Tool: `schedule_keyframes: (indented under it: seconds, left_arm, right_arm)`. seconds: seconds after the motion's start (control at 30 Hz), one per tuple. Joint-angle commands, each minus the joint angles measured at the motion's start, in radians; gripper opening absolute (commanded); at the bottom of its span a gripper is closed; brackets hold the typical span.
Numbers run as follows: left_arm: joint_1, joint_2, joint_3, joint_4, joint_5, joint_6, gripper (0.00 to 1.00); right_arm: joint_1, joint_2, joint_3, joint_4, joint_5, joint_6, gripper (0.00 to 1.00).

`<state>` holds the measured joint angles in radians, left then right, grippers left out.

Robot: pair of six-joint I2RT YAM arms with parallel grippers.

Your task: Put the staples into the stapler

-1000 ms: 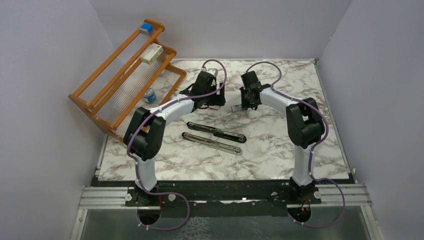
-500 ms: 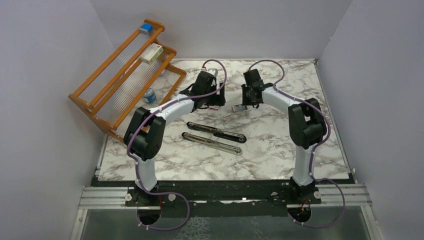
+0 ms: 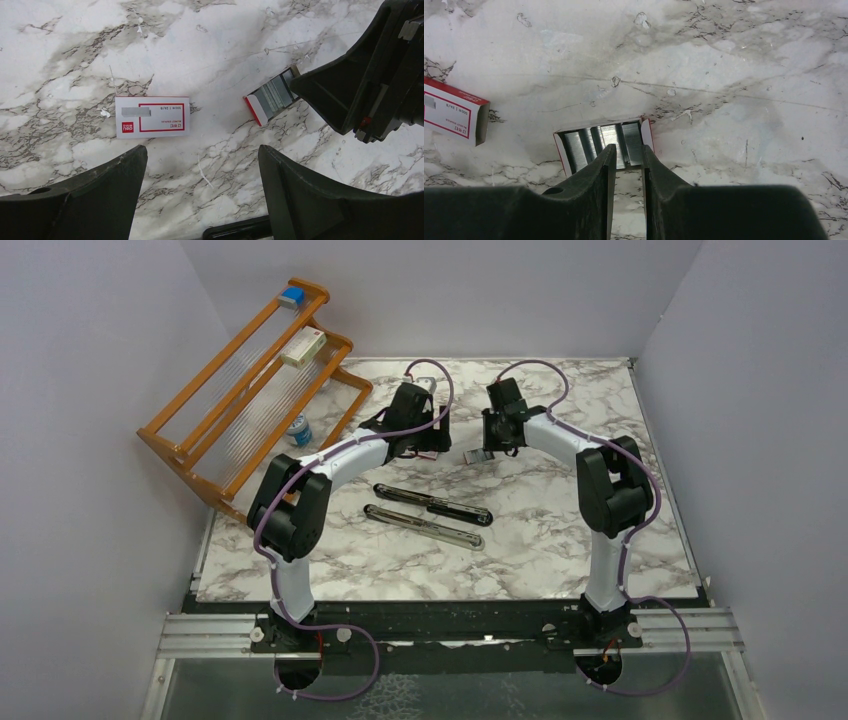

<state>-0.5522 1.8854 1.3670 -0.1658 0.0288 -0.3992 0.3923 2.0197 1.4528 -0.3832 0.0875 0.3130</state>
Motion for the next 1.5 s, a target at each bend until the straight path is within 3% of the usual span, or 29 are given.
schedule_keyframes:
  seconds: [0.0,0.33,0.47,1.0,1.2,1.47]
  left_arm:
    - [-0.005,-0.003,0.041,-0.002,-0.019,0.01,0.84]
    - [-0.037,0.024,0.034,0.035,0.037,-0.065,0.83]
    - [-0.055,0.049,0.065,0.051,0.043,-0.095,0.81]
    - [-0.083,0.162,0.113,0.06,0.049,-0.144,0.77]
    - [-0.083,0.187,0.127,0.063,0.061,-0.151,0.77]
    - [-0.083,0.216,0.16,0.058,0.064,-0.144,0.75]
  right_arm:
    - [-0.005,-0.012,0.013,0.04,-0.033,-0.013,0.28]
    - [-0.021,-0.078,-0.052,0.079,0.011,-0.048,0.29]
    - [-0.046,-0.044,-0.023,0.066,-0.05,-0.069,0.33]
    - [-0.053,0.046,0.057,-0.027,-0.097,-0.094,0.32]
    - [-0.059,0.047,0.04,-0.036,-0.093,-0.086,0.28]
    - [-0.062,0.034,0.028,-0.032,-0.082,-0.078,0.14]
